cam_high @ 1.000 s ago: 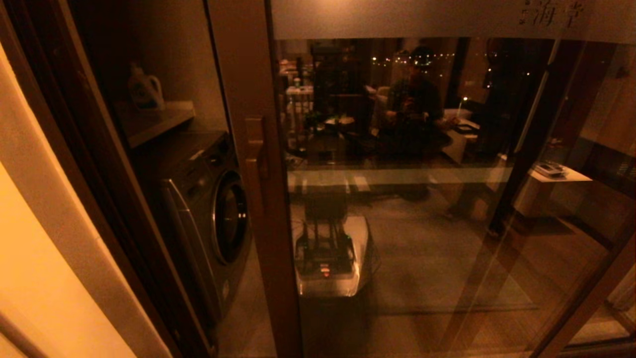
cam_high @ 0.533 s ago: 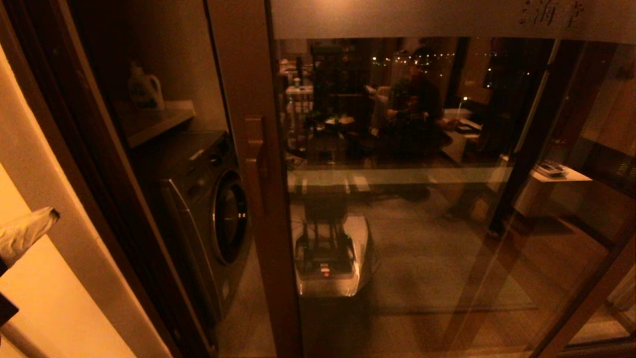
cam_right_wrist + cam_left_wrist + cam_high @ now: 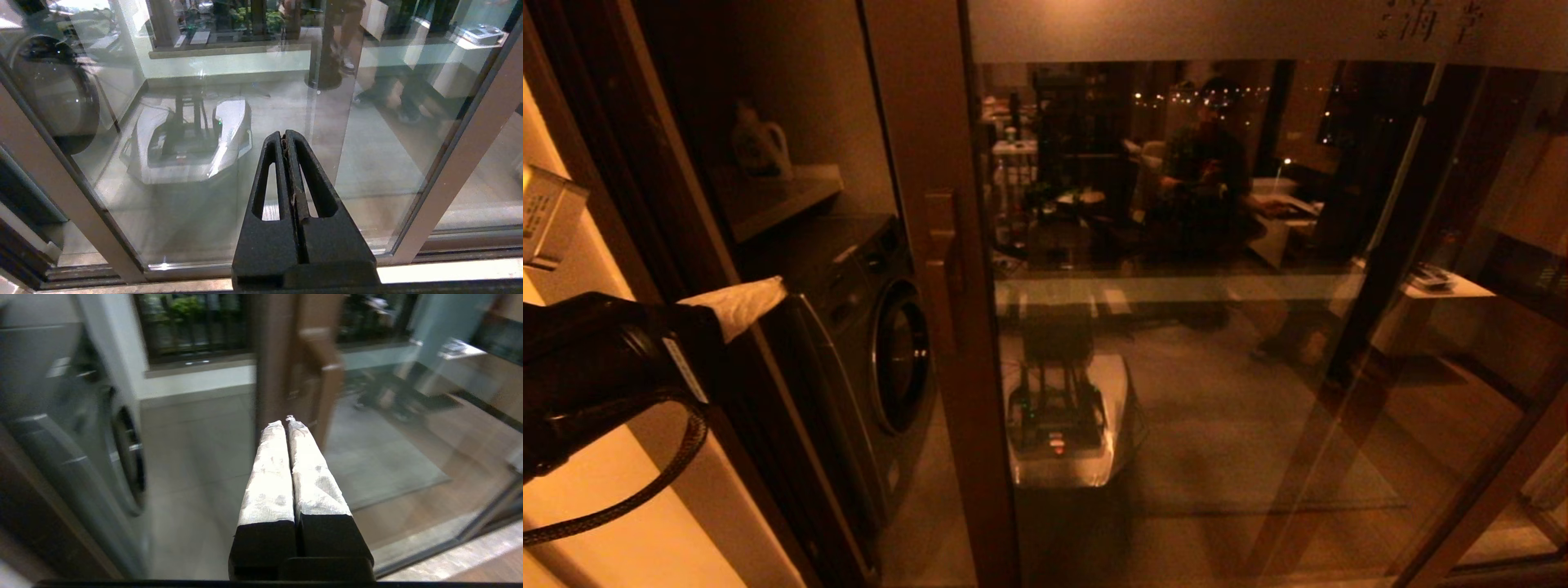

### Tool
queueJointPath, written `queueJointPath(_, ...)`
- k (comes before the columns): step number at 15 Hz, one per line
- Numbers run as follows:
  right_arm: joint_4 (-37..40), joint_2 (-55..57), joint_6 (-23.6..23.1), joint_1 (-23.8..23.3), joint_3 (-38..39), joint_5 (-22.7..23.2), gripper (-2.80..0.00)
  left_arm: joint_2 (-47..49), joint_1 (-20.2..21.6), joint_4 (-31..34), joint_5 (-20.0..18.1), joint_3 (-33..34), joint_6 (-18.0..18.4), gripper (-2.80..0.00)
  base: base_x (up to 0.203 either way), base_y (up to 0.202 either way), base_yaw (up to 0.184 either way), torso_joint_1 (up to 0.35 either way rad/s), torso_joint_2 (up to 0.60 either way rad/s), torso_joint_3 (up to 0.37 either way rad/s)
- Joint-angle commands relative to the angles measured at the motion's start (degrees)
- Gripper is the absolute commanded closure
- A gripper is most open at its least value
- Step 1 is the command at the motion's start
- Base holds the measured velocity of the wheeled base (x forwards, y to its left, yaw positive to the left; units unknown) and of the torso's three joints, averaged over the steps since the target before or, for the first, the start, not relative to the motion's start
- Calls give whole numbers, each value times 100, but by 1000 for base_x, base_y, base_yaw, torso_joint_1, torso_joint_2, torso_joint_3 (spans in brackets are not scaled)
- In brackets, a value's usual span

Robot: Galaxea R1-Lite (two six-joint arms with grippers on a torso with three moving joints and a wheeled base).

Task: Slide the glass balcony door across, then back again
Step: Close the slid door

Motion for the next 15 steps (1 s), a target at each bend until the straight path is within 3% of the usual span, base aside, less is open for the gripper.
queueJointPath(1,2,9,-2,2,0,1,0,533,-630,-105,280,-121,-28,0,0,0,0,0,0,0)
queueJointPath(4,2,9,-2,2,0,1,0,1111,-1368,-241,875,-374,-124,0,0,0,0,0,0,0)
queueJointPath(7,2,9,-2,2,0,1,0,1500,-1738,-308,969,-593,-162,0,0,0,0,0,0,0)
queueJointPath(15,1,9,-2,2,0,1,0,2464,-1968,-327,1110,-1550,-177,0,0,0,0,0,0,0)
